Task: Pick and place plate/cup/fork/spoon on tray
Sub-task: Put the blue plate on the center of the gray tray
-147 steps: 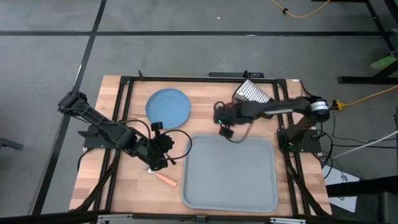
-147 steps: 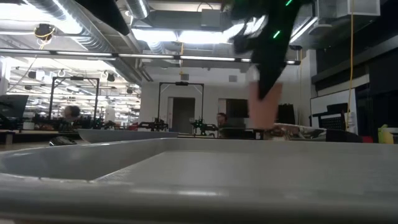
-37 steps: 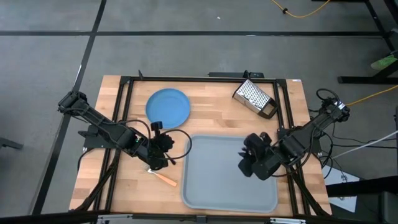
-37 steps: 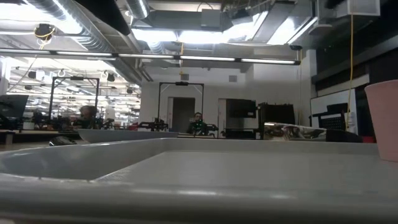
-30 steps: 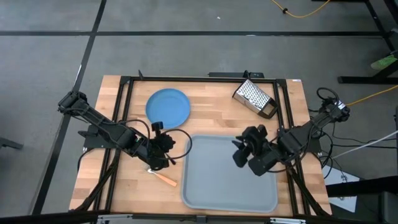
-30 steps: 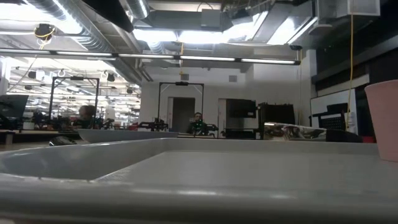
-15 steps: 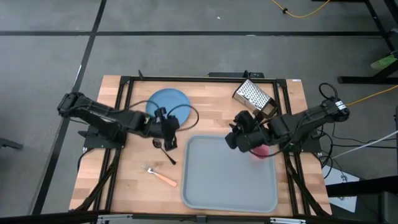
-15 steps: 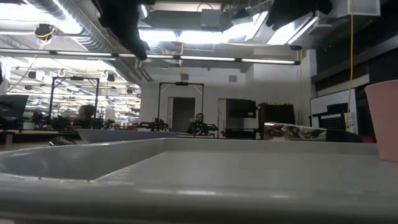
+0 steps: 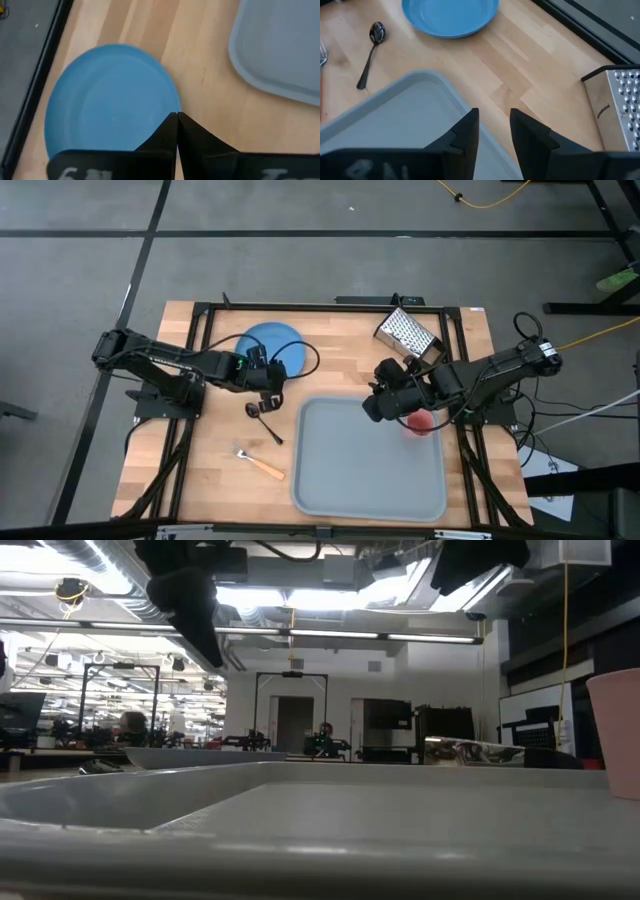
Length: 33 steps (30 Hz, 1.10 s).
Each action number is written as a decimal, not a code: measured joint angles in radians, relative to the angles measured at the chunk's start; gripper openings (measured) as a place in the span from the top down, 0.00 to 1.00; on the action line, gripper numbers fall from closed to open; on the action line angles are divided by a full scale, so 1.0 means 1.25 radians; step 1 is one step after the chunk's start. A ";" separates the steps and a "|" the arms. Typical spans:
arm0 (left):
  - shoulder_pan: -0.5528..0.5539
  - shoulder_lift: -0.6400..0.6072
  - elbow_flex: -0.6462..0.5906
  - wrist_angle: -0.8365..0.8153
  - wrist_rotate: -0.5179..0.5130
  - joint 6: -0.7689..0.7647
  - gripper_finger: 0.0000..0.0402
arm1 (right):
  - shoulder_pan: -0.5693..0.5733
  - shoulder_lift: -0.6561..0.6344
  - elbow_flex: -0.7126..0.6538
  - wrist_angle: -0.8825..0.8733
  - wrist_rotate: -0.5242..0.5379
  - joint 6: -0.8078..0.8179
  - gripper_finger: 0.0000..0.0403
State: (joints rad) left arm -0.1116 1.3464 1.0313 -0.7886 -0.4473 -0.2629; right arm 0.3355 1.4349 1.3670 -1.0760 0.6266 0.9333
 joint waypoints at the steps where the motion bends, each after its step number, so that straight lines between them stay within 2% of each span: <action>1: -0.003 0.000 0.000 0.000 0.006 -0.009 1.00 | 0.000 0.000 0.000 0.000 0.000 0.000 0.71; 6: -0.023 0.000 0.000 0.001 0.048 -0.057 1.00 | 0.000 0.000 0.000 -0.001 0.000 0.000 0.71; 11: -0.025 0.000 0.000 -0.018 0.044 -0.030 0.97 | 0.000 0.000 0.000 -0.001 -0.008 -0.002 0.71; 14: 0.024 0.000 0.000 -0.057 0.126 -0.039 0.91 | -0.004 0.000 0.000 -0.005 -0.034 -0.039 0.71; 18: 0.138 0.000 0.000 -0.115 0.278 -0.025 0.87 | -0.020 0.000 0.000 -0.005 -0.037 -0.105 0.71; 23: 0.220 0.000 0.000 -0.124 0.304 0.029 0.86 | -0.054 0.000 0.003 -0.006 -0.037 -0.166 0.71; 30: 0.267 0.000 0.000 -0.139 0.459 0.148 0.86 | -0.124 0.000 0.044 -0.006 -0.042 -0.248 0.71; 33: 0.286 0.000 0.000 -0.136 0.495 0.154 0.86 | -0.162 0.000 0.074 -0.007 -0.042 -0.296 0.71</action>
State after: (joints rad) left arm 0.2453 1.3464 1.0313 -0.9581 0.1710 -0.0704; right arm 0.1333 1.4353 1.4590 -1.0842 0.5736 0.5628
